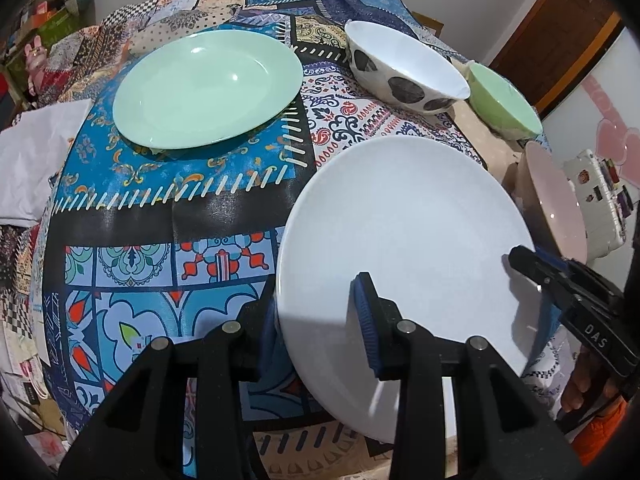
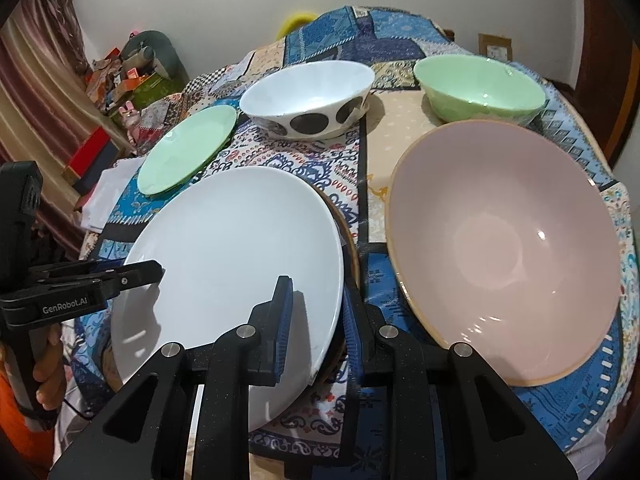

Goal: Organize plates and bowls

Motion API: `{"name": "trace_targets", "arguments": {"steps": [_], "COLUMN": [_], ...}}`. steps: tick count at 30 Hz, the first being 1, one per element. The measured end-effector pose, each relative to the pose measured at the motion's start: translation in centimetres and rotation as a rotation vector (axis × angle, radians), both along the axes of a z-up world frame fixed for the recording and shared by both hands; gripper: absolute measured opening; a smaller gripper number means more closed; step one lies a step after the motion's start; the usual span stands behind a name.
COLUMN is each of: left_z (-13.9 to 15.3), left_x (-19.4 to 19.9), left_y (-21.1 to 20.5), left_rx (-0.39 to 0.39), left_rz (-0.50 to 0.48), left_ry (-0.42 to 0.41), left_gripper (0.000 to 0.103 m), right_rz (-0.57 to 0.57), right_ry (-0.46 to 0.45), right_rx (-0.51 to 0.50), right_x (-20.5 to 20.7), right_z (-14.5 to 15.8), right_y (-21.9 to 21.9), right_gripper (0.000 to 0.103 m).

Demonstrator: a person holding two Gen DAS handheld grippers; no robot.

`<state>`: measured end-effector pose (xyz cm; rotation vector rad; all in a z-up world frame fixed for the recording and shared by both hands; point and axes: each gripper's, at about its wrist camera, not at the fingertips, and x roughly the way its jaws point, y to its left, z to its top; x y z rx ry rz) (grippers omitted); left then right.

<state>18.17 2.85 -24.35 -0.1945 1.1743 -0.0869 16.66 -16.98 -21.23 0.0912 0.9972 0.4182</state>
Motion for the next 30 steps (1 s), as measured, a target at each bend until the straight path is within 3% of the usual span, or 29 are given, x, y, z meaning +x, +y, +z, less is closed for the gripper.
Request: {"name": "trace_targets", "arguments": {"steps": [9, 19, 30], "left_z": [-0.2, 4.9, 10.1], "left_x": [0.2, -1.4, -2.2], "left_y": [0.3, 2.1, 7.7], "left_rx": [-0.02, 0.022, 0.069], "left_rz": [0.003, 0.031, 0.146], "left_ry": [-0.003, -0.159, -0.303], "left_gripper": [0.036, 0.037, 0.066], "right_rz": [0.002, 0.071, 0.142], "right_ry": [-0.044, -0.125, -0.195], "right_rx": [-0.065, -0.035, 0.001], "right_x": [-0.5, -0.7, 1.4], "right_z": [0.5, 3.8, 6.1], "right_y": [0.2, 2.7, 7.1], "right_gripper": [0.025, 0.026, 0.043]}}
